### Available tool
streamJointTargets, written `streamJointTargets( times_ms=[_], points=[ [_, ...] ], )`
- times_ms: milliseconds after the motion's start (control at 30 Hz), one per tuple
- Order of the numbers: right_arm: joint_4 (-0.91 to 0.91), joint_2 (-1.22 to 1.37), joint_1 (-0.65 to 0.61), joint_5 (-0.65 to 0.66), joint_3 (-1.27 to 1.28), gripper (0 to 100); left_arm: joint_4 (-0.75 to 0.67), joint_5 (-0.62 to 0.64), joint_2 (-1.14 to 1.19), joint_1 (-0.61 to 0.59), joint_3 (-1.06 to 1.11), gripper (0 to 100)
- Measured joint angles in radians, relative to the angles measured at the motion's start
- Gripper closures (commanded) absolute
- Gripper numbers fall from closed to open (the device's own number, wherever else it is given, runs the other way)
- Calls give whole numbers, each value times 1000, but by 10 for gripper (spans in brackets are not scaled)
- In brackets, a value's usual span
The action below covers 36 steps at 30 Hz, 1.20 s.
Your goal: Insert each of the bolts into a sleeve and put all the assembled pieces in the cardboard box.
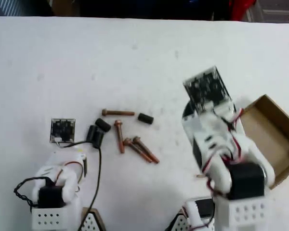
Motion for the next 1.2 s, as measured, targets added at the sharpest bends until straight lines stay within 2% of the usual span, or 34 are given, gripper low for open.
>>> streamJointTargets(
  times_ms=[200, 467, 667, 1033, 1200],
  points=[
    [-8, -124, -69, 0, 163, 800, 0, 0, 0, 0, 0, 977],
    [-91, -144, -84, 0, 367, 800, 0, 0, -5, 0, 14, 977],
    [-92, -58, -84, 0, 387, 800, 0, 0, 0, 0, 28, 977],
    [-150, 109, -261, 0, 387, 800, 0, -3, 0, -8, 32, 977],
    [-166, 110, -267, 0, 387, 800, 0, -3, 0, -78, 32, 977]
  ],
)
